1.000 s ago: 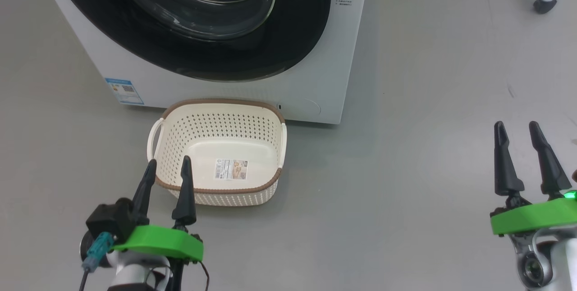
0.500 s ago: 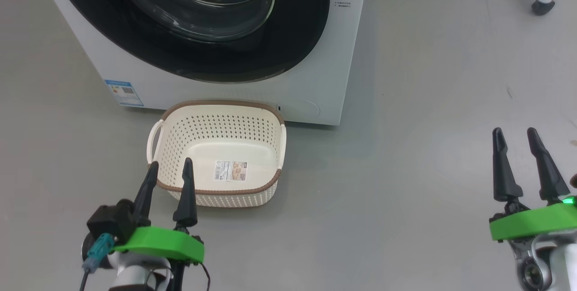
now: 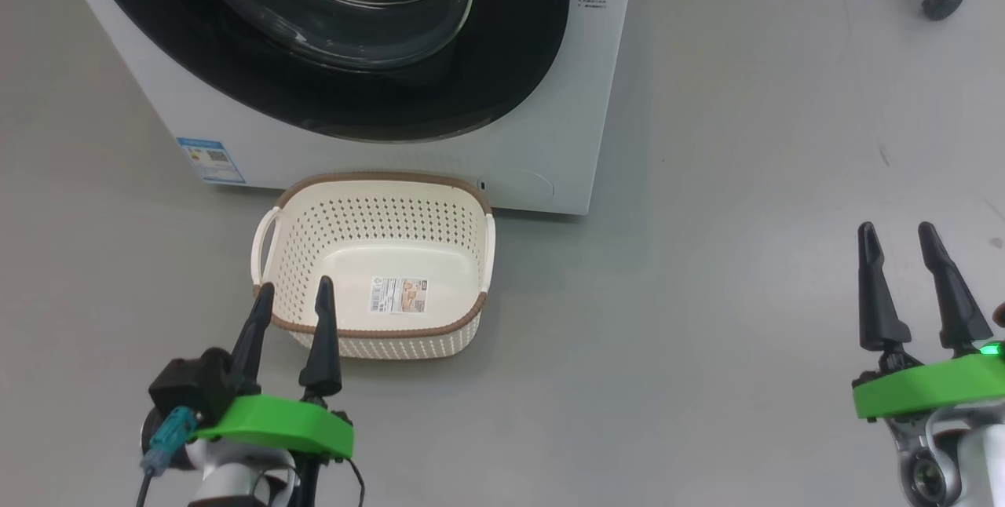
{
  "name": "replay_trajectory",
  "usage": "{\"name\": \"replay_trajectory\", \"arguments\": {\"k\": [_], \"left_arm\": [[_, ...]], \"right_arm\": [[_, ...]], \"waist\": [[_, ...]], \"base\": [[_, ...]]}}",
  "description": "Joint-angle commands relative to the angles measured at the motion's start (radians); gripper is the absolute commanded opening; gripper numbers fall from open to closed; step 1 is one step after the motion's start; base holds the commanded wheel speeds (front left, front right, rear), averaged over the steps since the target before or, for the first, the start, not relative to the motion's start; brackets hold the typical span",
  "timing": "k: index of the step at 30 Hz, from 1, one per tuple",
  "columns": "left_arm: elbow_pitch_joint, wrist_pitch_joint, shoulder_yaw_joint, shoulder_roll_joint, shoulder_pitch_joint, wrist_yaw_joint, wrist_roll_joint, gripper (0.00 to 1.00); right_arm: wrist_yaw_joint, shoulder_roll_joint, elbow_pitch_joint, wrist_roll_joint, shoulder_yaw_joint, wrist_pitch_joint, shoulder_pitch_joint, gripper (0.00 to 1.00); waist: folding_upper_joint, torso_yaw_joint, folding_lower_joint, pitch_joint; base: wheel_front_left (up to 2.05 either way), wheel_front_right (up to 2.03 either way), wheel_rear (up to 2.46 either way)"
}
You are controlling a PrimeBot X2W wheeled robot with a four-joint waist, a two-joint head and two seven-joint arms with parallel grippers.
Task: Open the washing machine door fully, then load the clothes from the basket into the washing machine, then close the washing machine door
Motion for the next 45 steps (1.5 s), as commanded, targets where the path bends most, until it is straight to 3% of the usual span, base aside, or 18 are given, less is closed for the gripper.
{"name": "replay_trajectory", "arguments": {"k": [1, 19, 20, 45], "left_arm": [[-0.025, -0.006, 0.035, 0.02, -0.019, 0.0, -0.004, 1.0], [-0.015, -0.006, 0.036, 0.023, -0.022, 0.0, -0.015, 1.0], [0.014, 0.0, 0.002, 0.002, 0.0, 0.0, -0.011, 0.0], [0.036, 0.055, 0.044, 0.0, 0.024, 0.0, -0.222, 0.0]], "right_arm": [[-0.003, -0.006, -0.032, 0.002, 0.022, -0.004, -0.025, 1.0], [-0.003, -0.006, -0.028, 0.009, 0.029, -0.004, -0.027, 1.0], [0.0, 0.0, 0.001, 0.002, 0.004, 0.0, 0.0, 0.0], [0.0, 0.005, 0.055, 0.234, 0.017, 0.064, -0.003, 0.0]], "waist": [[0.0, 0.0, 0.0, 0.0], [0.0, 0.004, 0.0, -0.003], [0.0, 0.004, 0.0001, -0.003], [0.0, -0.01, 0.0001, -0.017]], "base": [[0.0, 0.0, 0.0], [0.0, 0.0, 0.0], [0.0, 0.0, 0.0], [0.0, 0.0, 0.0]]}}
